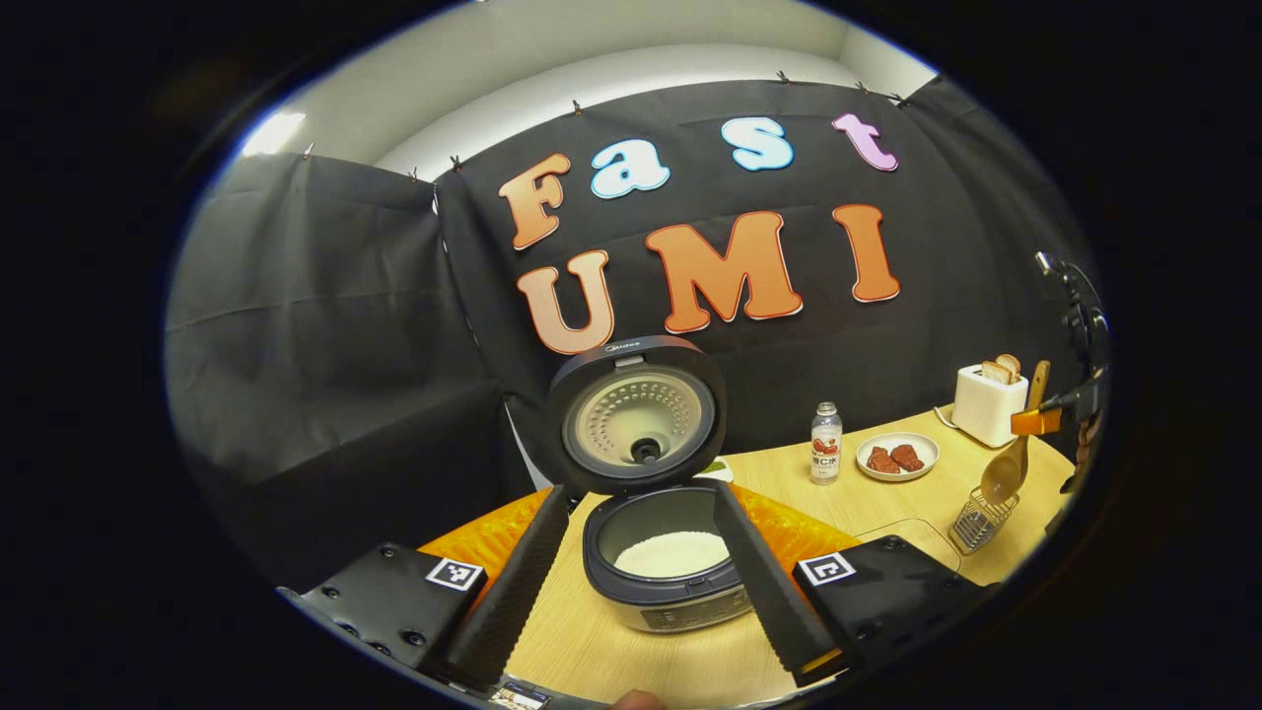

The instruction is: Close the left gripper, press the button to open the rice cooker; take a wooden spoon from the chopstick holder with the right hand, scoop a spoonful of rice and pour it into the rice cooker, then put the wooden spoon back into the chopstick holder.

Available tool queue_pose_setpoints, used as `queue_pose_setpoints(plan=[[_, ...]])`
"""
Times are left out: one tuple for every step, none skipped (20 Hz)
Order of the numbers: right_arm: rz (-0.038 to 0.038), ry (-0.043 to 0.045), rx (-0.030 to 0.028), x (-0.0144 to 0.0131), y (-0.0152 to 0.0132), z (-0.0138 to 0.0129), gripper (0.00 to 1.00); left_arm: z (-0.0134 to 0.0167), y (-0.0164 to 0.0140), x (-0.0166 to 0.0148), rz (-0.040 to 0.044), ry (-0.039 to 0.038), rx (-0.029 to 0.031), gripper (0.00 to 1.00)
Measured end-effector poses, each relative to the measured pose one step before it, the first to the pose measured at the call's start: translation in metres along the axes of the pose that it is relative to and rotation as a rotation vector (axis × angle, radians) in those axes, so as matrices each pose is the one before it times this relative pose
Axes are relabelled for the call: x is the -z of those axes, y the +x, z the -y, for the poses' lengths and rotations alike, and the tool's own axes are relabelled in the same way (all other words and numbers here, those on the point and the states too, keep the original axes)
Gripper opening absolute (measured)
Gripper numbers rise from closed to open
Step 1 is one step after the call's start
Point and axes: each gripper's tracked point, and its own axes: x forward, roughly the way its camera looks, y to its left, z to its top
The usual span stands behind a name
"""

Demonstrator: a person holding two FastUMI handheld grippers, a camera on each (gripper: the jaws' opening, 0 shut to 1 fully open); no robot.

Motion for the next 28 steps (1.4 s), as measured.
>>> queue_pose_setpoints(plan=[[-0.01432,0.00607,0.00739,0.00661,0.0032,0.00333,0.07,-0.00057,-0.00004,-0.00173,-0.00034,0.00306,-0.00883,1.0],[-0.01822,0.00538,0.0015,0.00705,0.00372,0.00108,0.07,-0.00077,0.00001,-0.00176,0.00176,0.00149,-0.00569,1.0],[-0.01675,0.0165,-0.00073,0.00684,0.00319,0.00111,0.07,-0.00006,-0.00056,-0.0006,0.00121,0.00133,-0.00738,1.0],[-0.01329,0.02175,-0.00608,0.00574,0.00102,-0.00099,0.06,0.00017,-0.00033,-0.00047,-0.00122,0.00088,-0.00591,1.0],[-0.01589,0.02249,-0.00586,0.00563,0.00166,-0.00071,0.07,0.00041,0.00125,-0.00056,-0.00545,-0.00051,-0.00623,1.0],[-0.00555,0.01614,-0.00012,0.00431,0.00239,0.00105,0.07,-0.00044,0.00087,-0.00009,-0.00554,-0.0011,-0.00534,1.0],[-0.00798,0.01256,0.00685,0.00423,0.00234,0.00281,0.07,0.00041,0.00235,-0.00142,-0.00582,-0.0023,-0.00711,1.0],[-0.0093,0.01226,0.00263,0.00502,0.0011,0.00274,0.07,0.00186,0.00485,-0.00159,-0.00165,-0.00363,-0.00155,1.0],[-0.00636,0.01776,0.00188,0.00294,0.00041,0.00284,0.06,0.00122,0.00177,-0.00205,-0.00103,-0.00653,0.00283,1.0],[-0.00378,0.01806,0.00328,0.00258,0.00095,0.00171,0.06,-0.00163,0.00613,-0.00404,0.0023,-0.00854,-0.00311,0.94],[-0.00464,0.01547,0.00677,0.00184,0.00041,0.00274,0.06,-0.00462,0.00635,-0.00243,-0.00614,-0.01313,-0.00375,0.97],[-0.01069,0.00275,0.0066,0.00437,0.00176,0.00279,0.07,-0.0057,0.00859,-0.00468,-0.00557,-0.0129,-0.00691,1.0],[-0.01128,-0.00411,0.00439,0.00388,0.00071,0.00189,0.07,-0.00925,0.00633,-0.008,0.00036,-0.01699,-0.01282,0.94],[-0.01526,-0.01065,0.00388,0.0045,0.0004,0.00121,0.08,-0.00688,0.00792,-0.01173,0.00502,-0.02034,-0.00076,0.94],[-0.0115,-0.01129,0.00128,0.0039,0.00076,0.00066,0.1,-0.00622,0.00759,-0.01509,0.01129,-0.02359,-0.00171,0.94],[-0.0415,-0.00987,0.00578,0.00804,-0.00087,0.00195,0.1,-0.00518,0.00838,-0.01643,0.013,-0.02048,0.00581,1.0],[-0.01018,0.00679,-0.00521,0.0026,-0.0061,0.00194,0.13,-0.00684,0.00883,-0.01632,0.0104,-0.01969,-0.00105,0.98],[-0.01634,0.01123,0.00755,-0.00143,-0.00227,0.00217,0.15,-0.00573,0.00788,-0.01515,0.00978,-0.01411,0.00367,0.96],[0.00276,-0.00114,0.01426,-0.00301,0.00012,0.0045,0.12,-0.00403,0.00939,-0.01504,0.00395,-0.01952,0.01019,0.94],[0.01367,-0.01415,0.01835,-0.00543,0.0003,0.00408,0.18,-0.00211,0.00961,-0.0127,-0.00068,-0.01797,0.01698,1.0],[0.01173,-0.01658,0.01761,-0.0051,-0.00265,0.00435,0.22,-0.00383,0.00983,-0.01026,-0.00953,-0.00748,0.01026,0.93],[0.01561,-0.01572,0.01709,-0.00611,-0.00591,0.00533,0.25,-0.00471,0.00997,-0.00914,-0.00631,-0.00103,0.0043,0.96],[0.0211,-0.00569,0.01163,-0.00855,-0.00471,0.00288,0.32,-0.0033,0.00841,-0.00953,-0.00587,0.01103,0.00417,1.0],[0.01296,-0.00539,0.01043,-0.00708,-0.00578,0.00295,0.35,-0.00177,0.00951,-0.01261,0.00613,0.01786,0.00218,1.0],[0.02021,0.00172,0.01024,-0.00843,-0.00503,0.00289,0.43,-0.00153,0.01058,-0.01019,0.00423,0.0132,-0.00002,1.0],[0.02213,0.00341,0.00587,-0.01028,-0.00593,0.00171,0.48,0.00202,0.01088,-0.00695,-0.00087,-0.00453,0.00941,0.99],[0.0197,0.00413,0.00151,-0.00892,-0.0057,0.00052,0.56,0.00344,0.01198,-0.00483,-0.01434,-0.01397,0.01781,0.99],[0.02147,0.00181,0.00085,-0.00949,-0.00652,0.00063,0.54,0.00329,0.01197,-0.00354,-0.01958,-0.00962,0.01596,1.0]])
